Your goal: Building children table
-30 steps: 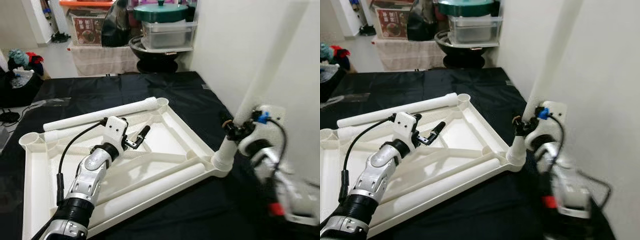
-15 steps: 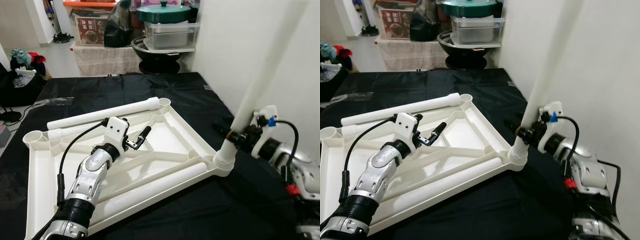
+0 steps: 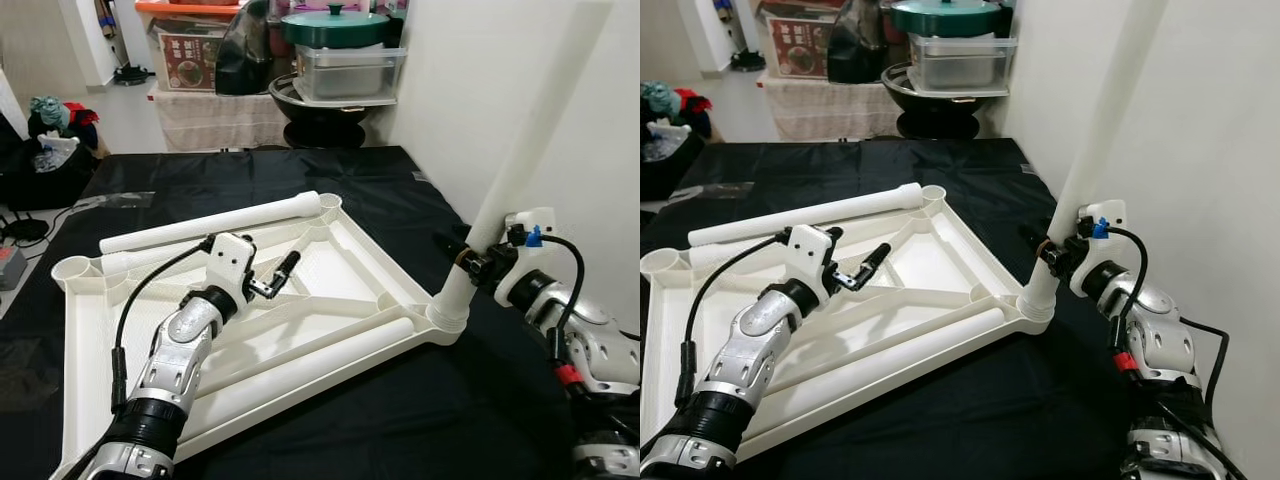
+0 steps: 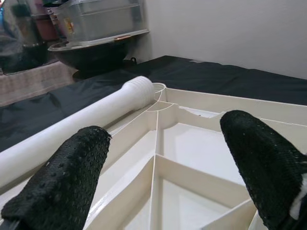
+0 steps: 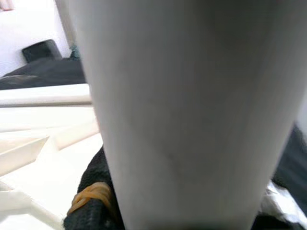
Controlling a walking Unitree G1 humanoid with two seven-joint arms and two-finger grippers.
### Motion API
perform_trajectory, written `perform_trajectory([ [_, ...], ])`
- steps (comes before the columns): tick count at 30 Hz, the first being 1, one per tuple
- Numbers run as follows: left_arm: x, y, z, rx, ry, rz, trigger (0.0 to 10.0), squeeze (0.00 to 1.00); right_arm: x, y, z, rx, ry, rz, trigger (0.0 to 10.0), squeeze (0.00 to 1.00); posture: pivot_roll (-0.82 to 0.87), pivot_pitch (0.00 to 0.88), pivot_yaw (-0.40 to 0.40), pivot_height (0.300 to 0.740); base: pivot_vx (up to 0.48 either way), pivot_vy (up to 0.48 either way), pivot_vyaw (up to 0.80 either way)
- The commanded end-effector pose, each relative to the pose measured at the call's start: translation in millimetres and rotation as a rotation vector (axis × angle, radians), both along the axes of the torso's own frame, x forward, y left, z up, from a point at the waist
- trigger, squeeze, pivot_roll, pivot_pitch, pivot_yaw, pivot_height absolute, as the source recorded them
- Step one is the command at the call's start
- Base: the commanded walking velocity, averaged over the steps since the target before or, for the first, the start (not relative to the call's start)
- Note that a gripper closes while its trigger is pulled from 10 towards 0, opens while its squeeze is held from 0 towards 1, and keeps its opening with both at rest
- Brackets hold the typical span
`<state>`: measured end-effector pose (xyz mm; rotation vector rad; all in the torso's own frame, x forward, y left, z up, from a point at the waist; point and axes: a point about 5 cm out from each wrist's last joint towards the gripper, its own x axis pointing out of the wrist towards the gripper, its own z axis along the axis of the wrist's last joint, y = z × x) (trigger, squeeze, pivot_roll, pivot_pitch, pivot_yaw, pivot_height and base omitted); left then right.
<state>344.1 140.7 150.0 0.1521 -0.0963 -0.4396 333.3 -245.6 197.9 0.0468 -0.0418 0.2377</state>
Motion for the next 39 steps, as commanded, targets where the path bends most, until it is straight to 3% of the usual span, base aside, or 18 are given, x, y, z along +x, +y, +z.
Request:
perform_trajectory([
  [1, 0.0, 0.4, -2.5, 0.012, 0.009, 0.002, 10.0, 0.00, -3.2, -16.5, -3.3, 0.013, 0.013, -0.239, 0.0, 0.00, 0.03, 0.000, -0.072, 0.740, 0.000, 0.000, 0.00],
  [3, -0.8, -5.1, -1.3, -0.003, 0.009, -0.007, 10.0, 0.00, -14.4, 15.1, -39.8, 0.132, 0.114, -0.572, 0.0, 0.00, 0.06, 0.000, -0.072, 0.740, 0.000, 0.000, 0.00],
  [4, -0.8, -5.1, -1.3, -0.003, 0.009, -0.007, 10.0, 0.00, -14.4, 15.1, -39.8, 0.132, 0.114, -0.572, 0.0, 0.00, 0.06, 0.000, -0.072, 0.740, 0.000, 0.000, 0.00],
  [5, -0.8, -5.1, -1.3, -0.004, 0.011, -0.006, 10.0, 0.00, -17.9, 36.5, -48.6, 0.163, 0.149, -0.616, 0.0, 0.00, 0.06, 0.000, -0.071, 0.740, 0.000, 0.000, 0.00],
  [7, -0.8, -5.1, -1.3, -0.004, 0.011, -0.006, 10.0, 0.00, -17.9, 36.5, -48.6, 0.163, 0.149, -0.616, 0.0, 0.00, 0.06, 0.000, -0.071, 0.740, 0.000, 0.000, 0.00],
  [9, 1.6, -1.2, 0.1, 0.004, 0.011, 0.002, 10.0, 0.00, -12.9, 78.3, -46.4, 0.163, 0.161, -0.491, 0.0, 0.00, 0.06, 0.000, -0.080, 0.740, 0.000, 0.000, 0.00],
  [13, 2.5, -0.4, 0.7, 0.008, 0.009, 0.005, 10.0, 0.00, -10.8, 86.1, -44.3, 0.161, 0.161, -0.460, 0.0, 0.00, 0.06, 0.000, -0.080, 0.740, 0.000, 0.000, 0.00],
  [14, 3.3, -0.3, 1.1, 0.006, 0.007, 0.010, 10.0, 0.00, -7.8, 87.5, -41.9, 0.158, 0.165, -0.440, 8.6, 0.00, 0.06, 0.000, -0.085, 0.740, 0.000, 0.000, 0.00],
  [15, 3.3, -0.3, 1.1, 0.006, 0.007, 0.010, 10.0, 0.00, -7.8, 87.5, -41.9, 0.158, 0.165, -0.440, 8.6, 0.00, 0.06, 0.000, -0.085, 0.740, 0.000, 0.000, 0.00],
  [16, 3.2, -1.5, 0.6, 0.001, 0.007, 0.012, 10.0, 0.00, -5.8, 86.5, -39.7, 0.165, 0.168, -0.426, 10.0, 0.00, 0.06, 0.000, -0.085, 0.740, 0.000, 0.000, 0.00],
  [21, 2.1, -3.2, -1.2, -0.002, 0.012, 0.008, 10.0, 0.00, -5.4, 84.3, -34.8, 0.194, 0.145, -0.398, 10.0, 0.00, 0.05, 0.000, -0.081, 0.740, 0.000, 0.000, 0.00],
  [22, 1.1, -4.0, -2.7, -0.002, 0.016, 0.005, 10.0, 0.00, -5.8, 78.5, -30.6, 0.197, 0.118, -0.378, 10.0, 1.00, 0.05, 0.000, -0.079, 0.740, 0.000, 0.000, 0.00],
  [25, 1.2, -3.4, -3.2, -0.002, 0.019, 0.004, 10.0, 0.00, -6.5, 71.2, -23.5, 0.205, 0.083, -0.347, 10.0, 1.00, 0.05, 0.000, -0.076, 0.740, 0.000, 0.000, 0.00],
  [26, 2.0, -2.3, -2.1, 0.001, 0.016, 0.003, 10.0, 0.00, -6.0, 62.7, -9.7, 0.225, 0.023, -0.239, 10.0, 0.00, 0.04, 0.000, -0.074, 0.740, 0.000, 0.000, 0.00],
  [32, 3.8, -0.5, -0.5, 0.004, 0.014, 0.005, 10.0, 0.00, -8.1, 48.2, 12.1, 0.195, -0.073, -0.014, 10.0, 0.00, 0.03, 0.000, -0.069, 0.740, 0.000, 0.000, 0.00],
  [34, 3.4, -2.1, -1.0, 0.003, 0.012, 0.004, 10.0, 0.00, -10.4, 13.5, 16.4, 0.052, -0.058, 0.188, 10.0, 0.00, 0.05, 0.000, -0.079, 0.740, 0.000, 0.000, 0.00],
  [37, 3.4, -2.1, -1.0, 0.003, 0.012, 0.004, 10.0, 0.00, -10.4, 13.5, 16.4, 0.052, -0.058, 0.188, 10.0, 0.00, 0.05, 0.000, -0.079, 0.740, 0.000, 0.000, 0.00],
  [39, 2.3, -2.7, -2.0, 0.001, 0.012, 0.005, 10.0, 0.00, -7.6, -10.9, 15.6, -0.023, -0.006, 0.249, 10.0, 0.00, 0.05, 0.000, -0.086, 0.740, 0.000, 0.000, 0.00],
])
